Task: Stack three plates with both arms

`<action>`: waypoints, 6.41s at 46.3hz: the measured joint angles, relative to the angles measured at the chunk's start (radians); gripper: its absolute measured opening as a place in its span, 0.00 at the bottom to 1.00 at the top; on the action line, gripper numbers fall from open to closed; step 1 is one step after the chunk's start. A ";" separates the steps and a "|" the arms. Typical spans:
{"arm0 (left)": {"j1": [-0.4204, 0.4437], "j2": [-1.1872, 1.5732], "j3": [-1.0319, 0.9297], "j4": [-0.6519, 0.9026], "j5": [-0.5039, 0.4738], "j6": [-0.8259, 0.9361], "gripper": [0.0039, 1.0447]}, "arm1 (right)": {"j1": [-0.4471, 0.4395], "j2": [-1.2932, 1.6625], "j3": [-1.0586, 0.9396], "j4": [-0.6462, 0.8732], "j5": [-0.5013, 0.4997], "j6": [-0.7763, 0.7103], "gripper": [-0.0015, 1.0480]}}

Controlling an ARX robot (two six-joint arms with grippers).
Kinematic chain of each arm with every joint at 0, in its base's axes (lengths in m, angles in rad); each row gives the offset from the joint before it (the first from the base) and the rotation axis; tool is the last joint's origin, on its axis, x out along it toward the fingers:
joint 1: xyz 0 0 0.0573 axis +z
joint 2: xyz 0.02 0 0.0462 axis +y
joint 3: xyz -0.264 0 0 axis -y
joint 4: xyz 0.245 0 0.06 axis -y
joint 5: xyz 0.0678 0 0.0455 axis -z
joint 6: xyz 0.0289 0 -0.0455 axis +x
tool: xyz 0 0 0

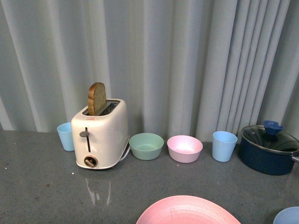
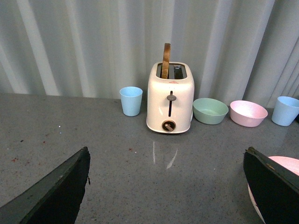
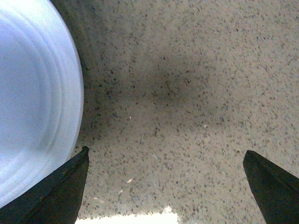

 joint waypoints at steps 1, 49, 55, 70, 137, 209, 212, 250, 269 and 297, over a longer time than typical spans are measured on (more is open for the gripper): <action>0.000 0.000 0.000 0.000 0.000 0.000 0.94 | 0.001 0.003 0.004 0.000 -0.002 0.000 0.93; 0.000 0.000 0.000 0.000 0.000 0.000 0.94 | 0.137 0.251 0.043 0.127 -0.102 0.280 0.93; 0.000 0.000 0.000 0.000 0.000 0.000 0.94 | 0.146 0.259 0.036 0.147 -0.103 0.290 0.77; 0.000 0.000 0.000 0.000 0.000 0.000 0.94 | 0.158 0.244 0.033 0.135 -0.107 0.310 0.18; 0.000 0.000 0.000 0.000 0.000 0.000 0.94 | 0.669 -0.158 0.049 0.175 -0.215 0.690 0.03; 0.000 0.000 0.000 0.000 0.000 0.000 0.94 | 0.781 0.131 -0.040 0.282 -0.195 0.809 0.19; 0.000 0.000 0.000 0.000 0.000 0.000 0.94 | 0.778 0.131 -0.039 0.277 -0.195 0.809 0.27; 0.000 0.000 0.000 0.000 0.000 0.000 0.94 | 0.519 -0.566 -0.222 0.144 0.150 0.705 0.93; 0.000 0.000 0.000 0.000 0.000 0.000 0.94 | 0.735 -1.136 -0.351 0.145 0.252 0.608 0.77; 0.000 0.000 0.000 0.000 0.000 0.000 0.94 | 0.741 -1.539 -0.676 0.085 0.235 0.663 0.03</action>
